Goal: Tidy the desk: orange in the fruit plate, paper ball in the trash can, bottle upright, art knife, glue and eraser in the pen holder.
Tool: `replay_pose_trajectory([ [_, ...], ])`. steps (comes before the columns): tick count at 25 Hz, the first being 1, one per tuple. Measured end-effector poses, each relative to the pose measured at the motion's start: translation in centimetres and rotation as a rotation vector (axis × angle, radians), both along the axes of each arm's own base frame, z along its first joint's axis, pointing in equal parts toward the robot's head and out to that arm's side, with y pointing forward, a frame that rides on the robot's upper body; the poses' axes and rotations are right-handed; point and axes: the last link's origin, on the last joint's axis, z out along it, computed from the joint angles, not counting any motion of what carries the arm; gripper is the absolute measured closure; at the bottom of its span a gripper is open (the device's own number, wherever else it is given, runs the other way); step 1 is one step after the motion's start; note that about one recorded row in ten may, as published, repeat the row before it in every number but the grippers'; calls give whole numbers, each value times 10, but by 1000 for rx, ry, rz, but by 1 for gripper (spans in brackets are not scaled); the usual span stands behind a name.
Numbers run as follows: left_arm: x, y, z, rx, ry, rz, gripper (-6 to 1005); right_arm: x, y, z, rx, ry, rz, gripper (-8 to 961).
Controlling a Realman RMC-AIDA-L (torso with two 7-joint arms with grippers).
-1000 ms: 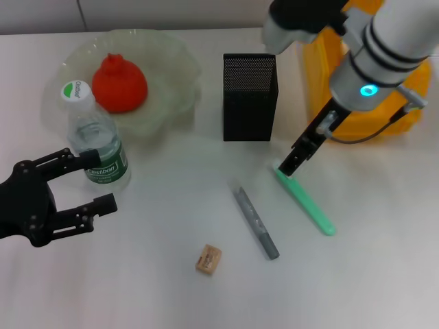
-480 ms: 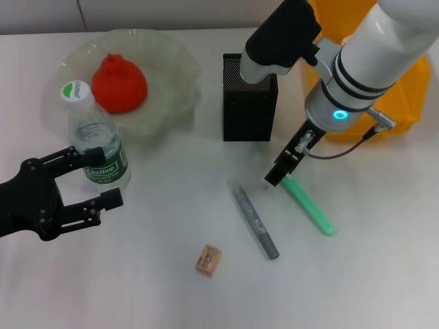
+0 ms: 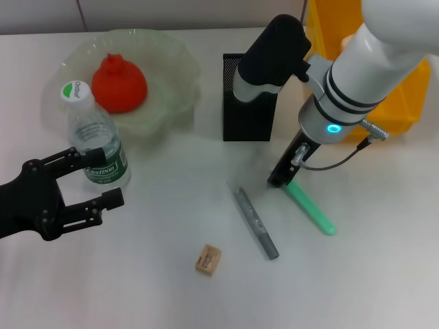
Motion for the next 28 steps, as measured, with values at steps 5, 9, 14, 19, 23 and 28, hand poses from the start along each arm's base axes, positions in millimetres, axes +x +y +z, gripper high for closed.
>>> replay_pose_trajectory([
  [5, -3, -2, 0, 2, 3, 12, 197, -1, -4, 0, -11, 25, -3, 474],
  [9, -4, -2, 0, 6, 9, 20, 197, -4, -8, 6, -35, 54, -13, 677],
  [14, -5, -2, -1, 8, 13, 25, 197, -22, -7, 44, -8, 183, -11, 770],
  [19, -6, -2, -1, 10, 16, 28, 197, -45, -2, 107, 151, 490, 94, 780],
  [23, -6, -1, -2, 11, 16, 31, 197, -45, 5, 124, 269, 816, 212, 780],
  [28, -5, -1, -4, 11, 15, 35, 197, -16, 18, 106, 390, 1046, 298, 779],
])
